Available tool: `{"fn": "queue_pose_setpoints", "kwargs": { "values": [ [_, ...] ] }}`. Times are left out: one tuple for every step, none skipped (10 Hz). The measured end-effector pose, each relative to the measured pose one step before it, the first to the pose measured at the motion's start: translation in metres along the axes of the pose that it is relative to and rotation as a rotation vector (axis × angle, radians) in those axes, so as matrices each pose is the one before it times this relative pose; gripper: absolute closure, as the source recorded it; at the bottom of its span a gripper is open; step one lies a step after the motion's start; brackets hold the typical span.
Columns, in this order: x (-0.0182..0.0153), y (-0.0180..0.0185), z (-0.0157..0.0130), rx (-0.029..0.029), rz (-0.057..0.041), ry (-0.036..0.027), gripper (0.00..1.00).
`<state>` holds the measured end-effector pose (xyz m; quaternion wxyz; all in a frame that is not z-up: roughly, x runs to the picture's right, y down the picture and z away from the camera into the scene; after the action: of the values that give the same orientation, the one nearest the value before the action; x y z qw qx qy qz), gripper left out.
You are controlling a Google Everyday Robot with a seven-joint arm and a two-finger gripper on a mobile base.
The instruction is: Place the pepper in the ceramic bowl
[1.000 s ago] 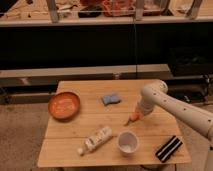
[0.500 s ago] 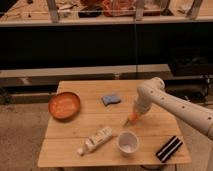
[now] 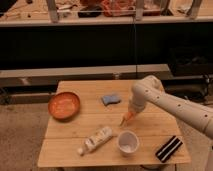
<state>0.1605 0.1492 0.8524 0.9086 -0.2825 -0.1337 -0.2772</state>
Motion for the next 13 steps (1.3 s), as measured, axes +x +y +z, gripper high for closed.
{"fn": "queue_pose_setpoints", "kwargs": {
  "values": [
    [-0.00116,-0.00017,-0.0002,-0.0025,-0.00821,-0.00011,0.97],
    [-0.00138,-0.00141,-0.0009,0.00138,-0.01049,0.00123,0.97],
    [-0.00315,-0.00487,-0.00424,0.00465,-0.00996,0.00497,0.97],
    [-0.00651,-0.00691,-0.00246,0.00237,-0.00594,0.00096,0.97],
    [-0.01156,-0.0127,-0.00316,0.00407,-0.0114,0.00303,0.97],
    [-0.0081,-0.00806,-0.0023,0.00284,-0.01083,-0.00123,0.97],
    [-0.00182,-0.00209,-0.00263,-0.00587,-0.01261,0.00871,0.97],
    [-0.00225,-0.00127,-0.00218,-0.00159,-0.00798,0.00312,0.97],
    [-0.0055,-0.00531,-0.00261,0.00306,-0.01091,0.00295,0.97],
    [-0.0049,-0.00563,-0.00309,0.00289,-0.00978,0.00519,0.97],
    [-0.00492,-0.00585,-0.00255,0.00129,-0.01254,0.00495,0.97],
    [-0.0066,-0.01024,-0.00131,-0.00068,-0.02463,0.01234,0.97],
    [-0.0089,-0.00862,-0.00197,0.00165,-0.01556,-0.00051,0.97]
  ]
}}
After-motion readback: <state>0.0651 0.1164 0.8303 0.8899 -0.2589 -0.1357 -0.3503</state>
